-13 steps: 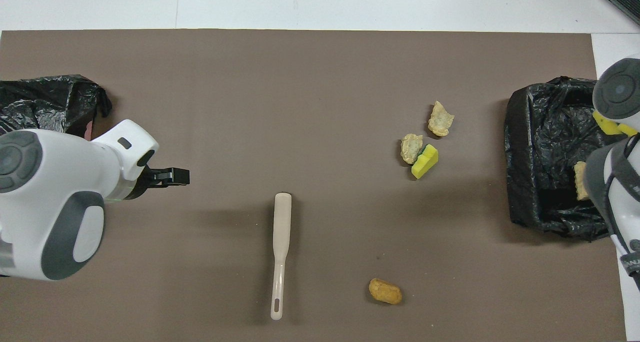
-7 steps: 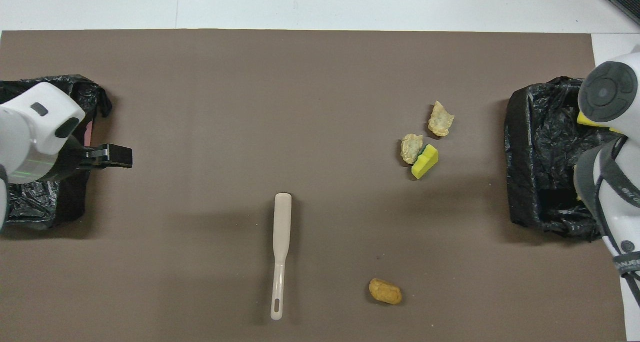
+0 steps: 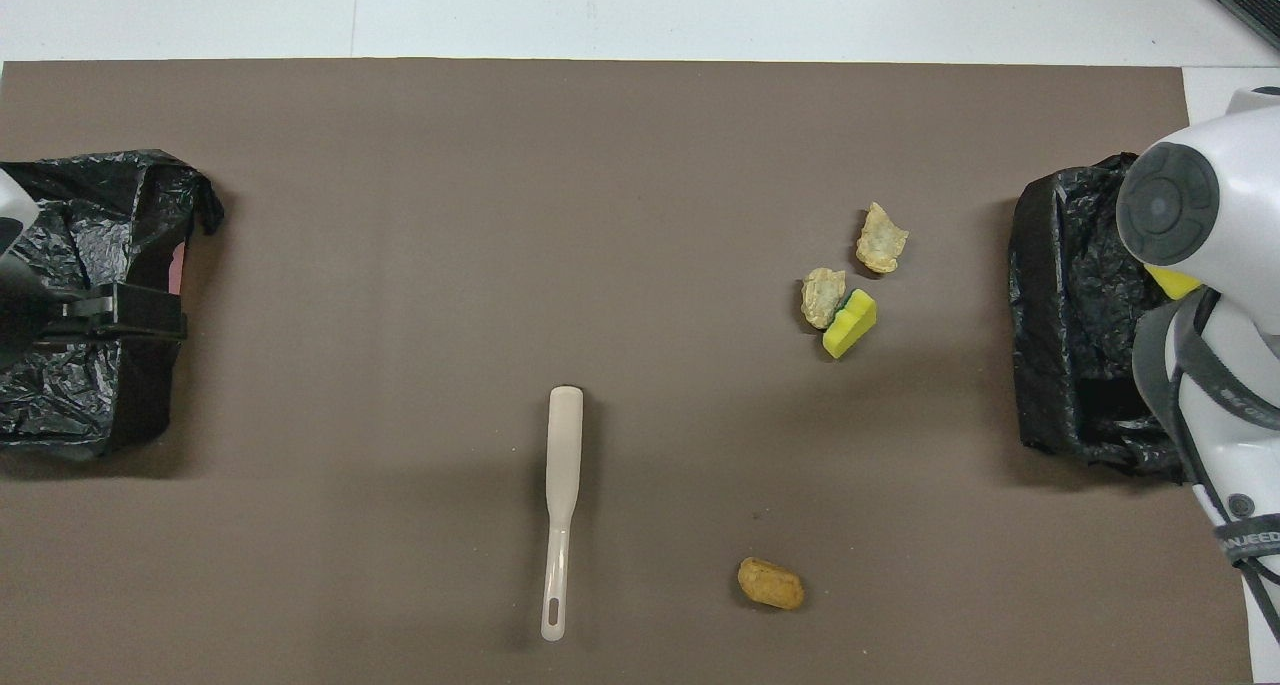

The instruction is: Sweep and dump trash in bin

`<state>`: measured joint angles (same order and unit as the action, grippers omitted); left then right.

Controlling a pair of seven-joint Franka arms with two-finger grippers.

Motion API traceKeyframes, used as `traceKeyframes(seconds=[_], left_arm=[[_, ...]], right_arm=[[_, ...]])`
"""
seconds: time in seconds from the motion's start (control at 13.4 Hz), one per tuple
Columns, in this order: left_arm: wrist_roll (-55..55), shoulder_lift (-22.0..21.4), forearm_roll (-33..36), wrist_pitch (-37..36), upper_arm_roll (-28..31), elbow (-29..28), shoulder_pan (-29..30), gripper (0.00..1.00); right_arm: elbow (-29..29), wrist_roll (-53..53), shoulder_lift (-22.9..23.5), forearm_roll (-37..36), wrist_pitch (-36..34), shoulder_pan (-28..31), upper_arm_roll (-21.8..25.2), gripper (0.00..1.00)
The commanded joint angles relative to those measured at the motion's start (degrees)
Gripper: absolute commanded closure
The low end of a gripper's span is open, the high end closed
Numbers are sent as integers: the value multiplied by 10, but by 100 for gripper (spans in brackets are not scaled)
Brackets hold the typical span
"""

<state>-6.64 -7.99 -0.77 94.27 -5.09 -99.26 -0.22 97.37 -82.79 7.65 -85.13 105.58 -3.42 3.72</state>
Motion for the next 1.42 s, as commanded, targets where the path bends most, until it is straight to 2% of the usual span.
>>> traceKeyframes(seconds=[0.0,0.22,0.52,0.97,1.19,1.34], left_arm=[[30,-4,7,-21,0,11,12,0],[32,-3,-6,-14,3,21,12,0],[46,-11,-17,-22,10,21,14,0],[38,-13,-17,-43,8,22,10,0],[38,-13,-15,-44,9,22,14,0],[37,-13,-15,-42,9,23,14,0]], right_arm=[[19,-3,-17,-15,2,2,-1,100],[14,15,-14,31,15,2,-3,100],[12,29,-16,143,16,1,-4,100],[13,50,-12,333,44,2,-4,100],[12,18,-11,477,36,5,-4,100],[13,18,-11,542,35,7,-4,100]])
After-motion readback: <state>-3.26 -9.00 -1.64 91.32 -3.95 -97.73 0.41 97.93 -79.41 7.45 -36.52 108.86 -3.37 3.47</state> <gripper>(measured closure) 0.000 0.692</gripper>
